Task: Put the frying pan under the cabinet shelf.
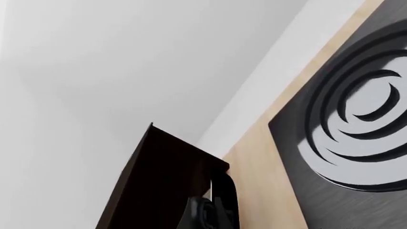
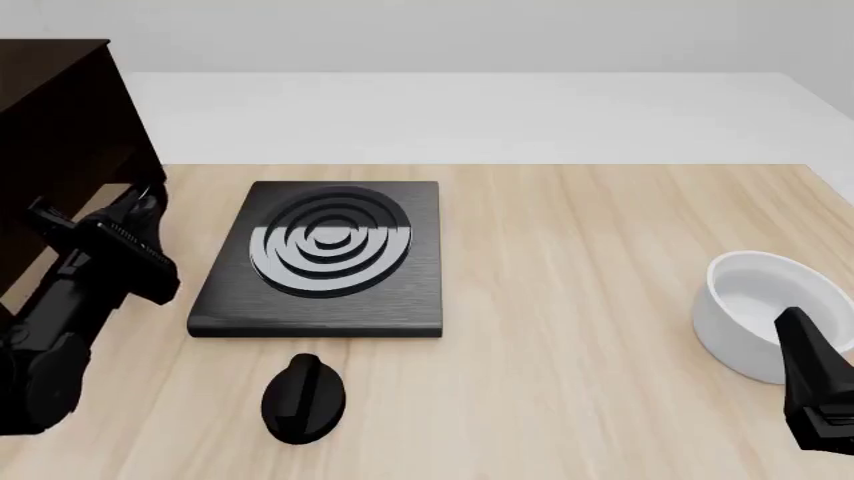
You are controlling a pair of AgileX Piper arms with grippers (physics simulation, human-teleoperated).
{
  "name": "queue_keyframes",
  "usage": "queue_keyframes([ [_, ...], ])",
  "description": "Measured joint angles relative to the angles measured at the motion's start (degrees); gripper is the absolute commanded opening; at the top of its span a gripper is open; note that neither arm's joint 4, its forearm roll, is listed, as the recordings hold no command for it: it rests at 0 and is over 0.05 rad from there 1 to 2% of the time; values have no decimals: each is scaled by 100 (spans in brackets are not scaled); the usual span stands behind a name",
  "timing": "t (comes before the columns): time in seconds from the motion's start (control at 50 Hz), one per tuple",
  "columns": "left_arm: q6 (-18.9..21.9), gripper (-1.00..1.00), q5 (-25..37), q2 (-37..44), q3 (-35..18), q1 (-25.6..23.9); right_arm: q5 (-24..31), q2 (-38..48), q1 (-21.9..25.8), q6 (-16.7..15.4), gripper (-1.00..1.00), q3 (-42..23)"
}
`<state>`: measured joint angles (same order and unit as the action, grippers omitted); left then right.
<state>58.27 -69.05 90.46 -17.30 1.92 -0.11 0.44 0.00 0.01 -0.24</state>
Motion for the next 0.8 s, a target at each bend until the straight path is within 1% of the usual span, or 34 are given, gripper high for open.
queue_keyframes([
  [0.8, -80, -100, -57, 556, -389, 269, 0, 1, 0, 0, 100, 0],
])
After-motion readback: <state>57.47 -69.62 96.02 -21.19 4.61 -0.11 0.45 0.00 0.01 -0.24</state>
